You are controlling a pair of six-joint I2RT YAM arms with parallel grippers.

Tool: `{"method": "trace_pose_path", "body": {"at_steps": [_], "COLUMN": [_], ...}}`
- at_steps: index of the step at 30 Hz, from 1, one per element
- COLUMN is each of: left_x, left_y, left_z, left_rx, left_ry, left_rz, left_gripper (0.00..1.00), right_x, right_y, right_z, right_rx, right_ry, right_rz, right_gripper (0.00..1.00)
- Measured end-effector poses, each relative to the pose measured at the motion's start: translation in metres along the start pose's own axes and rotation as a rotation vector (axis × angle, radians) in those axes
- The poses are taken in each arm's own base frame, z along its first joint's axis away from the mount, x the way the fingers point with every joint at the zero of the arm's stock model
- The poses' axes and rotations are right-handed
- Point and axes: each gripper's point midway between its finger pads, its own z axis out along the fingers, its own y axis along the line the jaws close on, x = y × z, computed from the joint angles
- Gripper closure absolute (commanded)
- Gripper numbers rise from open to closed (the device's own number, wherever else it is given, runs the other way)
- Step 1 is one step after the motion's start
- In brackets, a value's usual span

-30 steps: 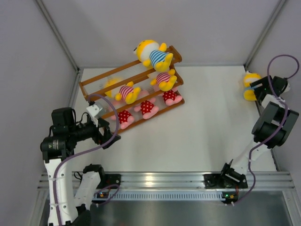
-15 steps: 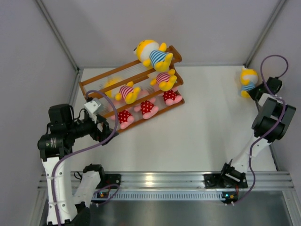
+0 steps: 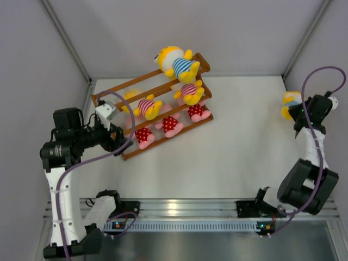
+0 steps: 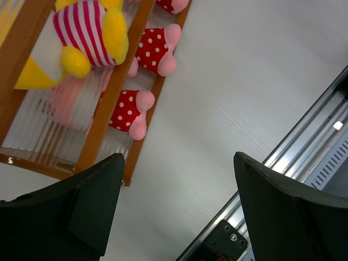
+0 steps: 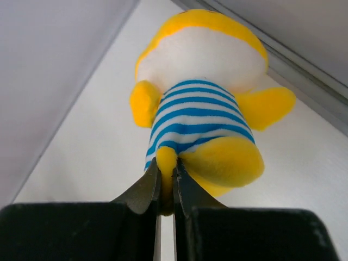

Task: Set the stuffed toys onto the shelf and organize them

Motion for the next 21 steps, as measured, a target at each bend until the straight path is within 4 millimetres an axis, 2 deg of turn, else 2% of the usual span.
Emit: {"method": "trace_pose_path", "body": {"at_steps": [2,3,6,8,10,13,18,21], "left_x": [-0.007,-0.012,-0.031,-0.044,-0.058,-0.083,-0.132,-0.156], "left_y": [0.01,0.015,0.026,0.02,0.004,-0.014,-0.026,-0.038], "left_z": [0.002,0.003,0.011,0.021,0.031,0.033,0.026,0.027], "left_rx": [-0.01,-0.016,-0.023,0.016,0.093,0.175,0.187,0.192], "left_ry": [0.016,0.023,0.051,0.064,0.057,0.011,-0.077,-0.114], "left_rz": [0.003,0.008,0.042,0.078,0.11,0.138,0.233,0.308], "left_gripper": [0.14,0.14,0.1,0.04,0.02,0.02,0.02,0.02], "right_x": [-0.005,0.0,0.024,0.045,0.065,0.079,0.081,0.084], "right_y": [0.031,0.05,0.108,0.138,0.155,0.175,0.211,0.235], "right_z": [-0.034,-0.052,-0.111,-0.15,-0.184,-0.228,-0.286,-0.312], "right_rx": [-0.055,-0.097,-0.246,-0.348,-0.416,-0.494,-0.618,-0.692], "right_ry": [-0.051,-0.06,-0.066,-0.049,-0.016,0.019,0.054,0.079], "right_rz": [-0.038,-0.06,-0.138,-0.181,-0.213,-0.241,-0.233,-0.223], "right_gripper": [1.0,1.0,1.0,1.0,1.0,1.0,1.0,1.0]}}
